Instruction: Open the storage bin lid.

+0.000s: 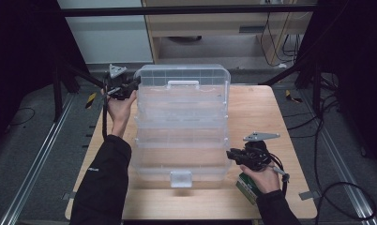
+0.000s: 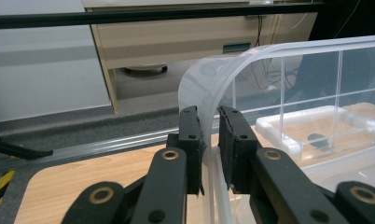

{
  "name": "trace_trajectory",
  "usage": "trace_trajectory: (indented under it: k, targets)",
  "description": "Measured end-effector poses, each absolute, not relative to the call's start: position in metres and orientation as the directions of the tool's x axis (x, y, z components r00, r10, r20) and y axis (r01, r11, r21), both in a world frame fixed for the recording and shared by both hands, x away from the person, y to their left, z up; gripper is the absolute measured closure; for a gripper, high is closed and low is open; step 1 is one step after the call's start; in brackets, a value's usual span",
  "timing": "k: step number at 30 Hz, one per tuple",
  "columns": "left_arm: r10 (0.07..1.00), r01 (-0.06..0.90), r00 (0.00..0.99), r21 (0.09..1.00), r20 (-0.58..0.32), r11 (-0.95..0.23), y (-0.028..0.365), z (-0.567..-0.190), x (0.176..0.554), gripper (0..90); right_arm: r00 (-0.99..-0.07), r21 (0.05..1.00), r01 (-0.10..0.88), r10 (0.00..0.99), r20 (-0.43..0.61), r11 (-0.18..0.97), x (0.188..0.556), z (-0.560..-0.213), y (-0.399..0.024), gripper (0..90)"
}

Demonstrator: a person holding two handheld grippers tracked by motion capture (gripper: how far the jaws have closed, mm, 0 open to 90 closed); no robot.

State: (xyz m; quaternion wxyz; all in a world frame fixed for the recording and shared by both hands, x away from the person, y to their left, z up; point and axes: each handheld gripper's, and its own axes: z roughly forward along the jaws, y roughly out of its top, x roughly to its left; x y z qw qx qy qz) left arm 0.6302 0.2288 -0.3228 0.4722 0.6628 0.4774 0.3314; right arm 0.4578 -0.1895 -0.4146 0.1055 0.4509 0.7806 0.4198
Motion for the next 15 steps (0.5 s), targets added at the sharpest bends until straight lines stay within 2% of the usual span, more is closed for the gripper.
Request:
trace_trajectory:
  k: [15]
  targets:
    - [0.948,0.344,0.317,0.936,-0.041,-0.074,0.228,-0.334,0.652,79.0,-0.572,0.743,0.621,0.792,0.213,0.249,0.457,-0.414,-0.189,74.9]
